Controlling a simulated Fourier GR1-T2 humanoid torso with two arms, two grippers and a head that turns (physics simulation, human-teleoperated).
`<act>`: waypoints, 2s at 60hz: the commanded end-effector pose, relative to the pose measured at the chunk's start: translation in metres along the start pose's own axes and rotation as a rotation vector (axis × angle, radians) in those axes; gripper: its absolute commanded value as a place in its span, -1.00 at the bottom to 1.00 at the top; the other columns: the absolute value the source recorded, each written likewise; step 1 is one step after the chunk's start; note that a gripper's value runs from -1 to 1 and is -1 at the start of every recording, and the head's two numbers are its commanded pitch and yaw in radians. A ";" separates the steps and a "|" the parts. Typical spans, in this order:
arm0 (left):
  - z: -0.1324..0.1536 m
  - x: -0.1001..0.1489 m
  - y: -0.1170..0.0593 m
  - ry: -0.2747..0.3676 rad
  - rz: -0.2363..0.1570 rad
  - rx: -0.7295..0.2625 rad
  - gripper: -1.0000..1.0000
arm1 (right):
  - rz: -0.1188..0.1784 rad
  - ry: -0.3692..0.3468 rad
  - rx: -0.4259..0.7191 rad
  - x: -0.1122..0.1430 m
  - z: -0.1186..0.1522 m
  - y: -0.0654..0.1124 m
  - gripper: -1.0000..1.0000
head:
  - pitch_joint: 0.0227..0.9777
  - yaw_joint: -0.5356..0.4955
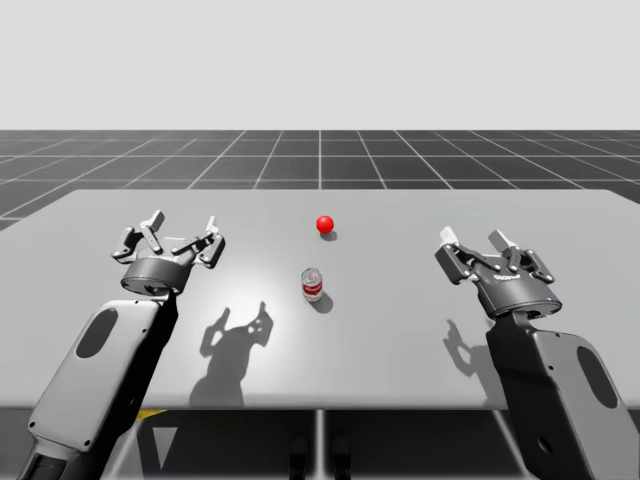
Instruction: Watch the red light. When it turns green, pick up the object.
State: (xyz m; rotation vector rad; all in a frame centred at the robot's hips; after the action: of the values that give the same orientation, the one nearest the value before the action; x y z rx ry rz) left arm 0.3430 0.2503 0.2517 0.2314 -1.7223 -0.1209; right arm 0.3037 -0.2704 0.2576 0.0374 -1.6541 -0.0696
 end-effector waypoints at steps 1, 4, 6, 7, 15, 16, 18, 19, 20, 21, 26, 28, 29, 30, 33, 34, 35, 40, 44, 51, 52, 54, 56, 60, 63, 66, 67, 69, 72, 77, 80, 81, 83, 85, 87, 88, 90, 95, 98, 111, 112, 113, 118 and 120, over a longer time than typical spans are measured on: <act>0.000 0.000 -0.001 -0.002 -0.001 -0.001 -1.00 | 0.007 -0.002 -0.002 0.000 0.000 0.000 -1.00 | 0.19 -0.01; 0.000 0.000 -0.001 -0.002 -0.002 -0.001 -1.00 | 0.008 -0.002 -0.002 0.000 0.000 0.000 -1.00 | 0.20 -0.01; 0.000 0.000 -0.001 -0.002 -0.003 -0.003 -1.00 | 0.009 -0.002 -0.002 0.000 0.000 0.000 -1.00 | 0.20 -0.01; 0.000 0.000 -0.001 -0.003 -0.003 -0.003 -1.00 | 0.009 -0.002 -0.002 0.000 0.000 0.000 -1.00 | 0.20 -0.01; 0.001 0.000 -0.001 -0.003 -0.003 -0.003 -1.00 | 0.010 -0.003 -0.002 -0.001 0.000 0.000 -1.00 | 0.19 -0.01; 0.001 0.000 -0.001 -0.003 -0.003 -0.003 -1.00 | 0.010 -0.003 -0.002 -0.001 0.000 0.000 -1.00 | 0.19 -0.01; 0.001 0.000 -0.002 -0.003 -0.003 -0.003 -1.00 | 0.010 -0.003 -0.002 0.000 0.000 0.000 -1.00 | 0.18 0.00; 0.001 0.000 -0.002 -0.003 -0.003 -0.004 -1.00 | 0.009 -0.003 -0.003 0.000 0.000 0.000 -1.00 | 0.18 0.00; 0.001 0.000 -0.001 -0.003 -0.003 -0.004 -1.00 | 0.009 -0.003 -0.003 0.000 0.000 0.000 -1.00 | 0.18 0.00; 0.001 0.000 -0.002 -0.003 -0.003 -0.004 -1.00 | 0.009 -0.003 -0.003 0.000 0.000 0.000 -1.00 | 0.18 0.00; 0.001 0.000 -0.002 -0.003 -0.004 -0.005 -1.00 | 0.009 -0.003 -0.005 0.000 -0.001 0.000 -1.00 | 0.18 -0.01; 0.001 0.000 -0.002 -0.003 -0.004 -0.006 -1.00 | 0.010 -0.003 -0.005 -0.001 -0.001 0.000 -1.00 | 0.18 -0.01; 0.001 0.000 -0.002 -0.003 -0.004 -0.007 -1.00 | 0.010 -0.003 -0.005 -0.001 -0.001 0.000 -1.00 | 0.18 -0.01; 0.001 0.000 -0.002 -0.003 -0.004 -0.007 -1.00 | 0.010 -0.003 -0.005 -0.001 -0.001 0.000 -1.00 | 0.17 -0.01; 0.001 0.000 -0.002 -0.003 -0.004 -0.007 -1.00 | 0.010 -0.003 -0.005 -0.001 -0.001 0.000 -1.00 | 0.17 -0.01; 0.001 0.000 -0.002 -0.003 -0.004 -0.007 -1.00 | 0.010 -0.003 -0.005 -0.001 -0.001 0.000 -1.00 | 0.17 -0.01; 0.001 0.000 -0.002 -0.003 -0.004 -0.007 -1.00 | 0.010 -0.004 -0.004 0.000 -0.001 0.000 -1.00 | 0.17 -0.01; 0.001 0.000 -0.002 -0.003 -0.004 -0.007 -1.00 | 0.010 -0.006 -0.004 0.000 -0.001 0.000 -1.00 | 0.16 -0.01; 0.001 0.000 -0.002 -0.003 -0.004 -0.006 -1.00 | 0.011 -0.006 -0.005 0.000 -0.001 -0.001 -1.00 | 0.16 -0.01; 0.001 0.000 -0.002 -0.003 -0.004 -0.007 -1.00 | 0.010 -0.005 -0.005 0.000 -0.001 -0.001 -1.00 | 0.16 -0.01; 0.001 0.000 -0.002 -0.003 -0.004 -0.007 -1.00 | 0.011 -0.005 -0.005 0.000 -0.001 -0.001 -1.00 | 0.16 -0.01; 0.001 0.000 -0.002 -0.003 -0.004 -0.007 -1.00 | 0.010 -0.005 -0.005 0.000 -0.001 -0.001 -1.00 | 0.16 -0.01; 0.001 0.000 -0.002 -0.003 -0.004 -0.007 -1.00 | 0.010 -0.006 -0.005 0.000 -0.001 -0.001 -1.00 | 0.15 -0.01; 0.001 0.000 -0.002 -0.003 -0.004 -0.007 -1.00 | 0.011 -0.006 -0.006 0.000 -0.001 -0.001 -1.00 | 0.16 -0.01; 0.001 0.000 -0.002 -0.003 -0.004 -0.007 -1.00 | 0.011 -0.006 -0.006 0.000 -0.001 -0.001 -1.00 | 0.16 -0.01; 0.001 0.000 -0.002 -0.003 -0.004 -0.007 -1.00 | 0.011 -0.007 -0.005 0.000 -0.001 -0.001 -1.00 | 0.16 -0.01; 0.001 0.000 -0.002 -0.003 -0.004 -0.007 -1.00 | 0.012 -0.007 -0.005 0.000 -0.001 -0.001 -1.00 | 0.16 -0.01; 0.001 0.000 -0.002 -0.003 -0.004 -0.007 -1.00 | 0.013 -0.007 -0.006 0.000 -0.001 -0.001 -1.00 | 0.16 -0.01; 0.001 0.000 -0.002 -0.003 -0.004 -0.006 -1.00 | 0.014 -0.008 -0.007 0.000 -0.001 -0.001 -1.00 | 0.16 -0.01; 0.001 0.000 -0.002 -0.003 -0.004 -0.007 -1.00 | 0.019 -0.011 -0.011 0.000 0.000 -0.001 -1.00 | 0.15 -0.01; 0.001 0.000 -0.002 -0.003 -0.004 -0.007 -1.00 | 0.022 -0.014 -0.013 0.000 0.000 0.000 -1.00 | 0.15 -0.01; 0.001 0.000 -0.002 -0.003 -0.004 -0.006 -1.00 | 0.023 -0.014 -0.013 0.000 0.000 0.000 -1.00 | 0.15 -0.01; 0.001 0.000 -0.002 -0.003 -0.004 -0.006 -1.00 | 0.025 -0.015 -0.014 0.000 0.000 0.000 -1.00 | 0.15 -0.01; 0.000 0.000 -0.002 -0.004 -0.007 -0.007 -1.00 | 0.023 -0.016 -0.014 0.000 0.000 0.000 -1.00 | 0.15 -0.01; 0.001 0.000 -0.002 -0.004 -0.007 -0.008 -1.00 | 0.022 -0.016 -0.014 0.000 0.000 -0.001 -1.00 | 0.15 -0.01; 0.001 0.000 -0.002 -0.004 -0.007 -0.008 -1.00 | 0.022 -0.016 -0.014 0.000 0.000 -0.001 -1.00 | 0.15 -0.01; 0.001 0.000 -0.003 -0.004 -0.008 -0.009 -1.00 | 0.022 -0.016 -0.014 0.000 0.000 -0.001 -1.00 | 0.15 -0.01; 0.001 0.000 -0.003 -0.004 -0.008 -0.010 -1.00 | 0.022 -0.013 -0.010 0.000 0.000 0.000 -1.00 | 0.21 0.01; 0.001 0.000 -0.003 -0.004 -0.008 -0.009 -1.00 | 0.023 -0.011 -0.010 0.000 -0.001 0.000 -1.00 | 0.27 0.02; 0.000 0.000 -0.004 -0.004 -0.011 -0.015 -1.00 | 0.027 -0.007 -0.009 -0.001 -0.001 0.001 -1.00 | 0.50 0.10; 0.000 0.001 -0.004 -0.004 -0.011 -0.016 -1.00 | 0.027 -0.006 -0.009 -0.001 -0.001 0.001 -1.00 | 0.51 0.11; 0.000 0.001 -0.004 -0.004 -0.011 -0.016 -1.00 | 0.028 -0.006 -0.009 -0.001 -0.001 0.001 -1.00 | 0.53 0.11; 0.000 0.001 -0.006 0.003 -0.012 -0.028 -1.00 | 0.029 -0.004 -0.010 -0.001 -0.001 0.001 -1.00 | 0.57 0.13; 0.001 0.000 -0.008 0.014 -0.012 -0.047 -1.00 | 0.029 -0.004 -0.011 -0.001 0.000 0.001 -1.00 | 0.58 0.13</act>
State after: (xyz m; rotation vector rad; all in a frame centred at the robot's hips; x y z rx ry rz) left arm 0.3426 0.2460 0.2515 0.2239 -1.7179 -0.1487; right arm 0.3043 -0.2693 0.2573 0.0072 -1.6605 -0.0577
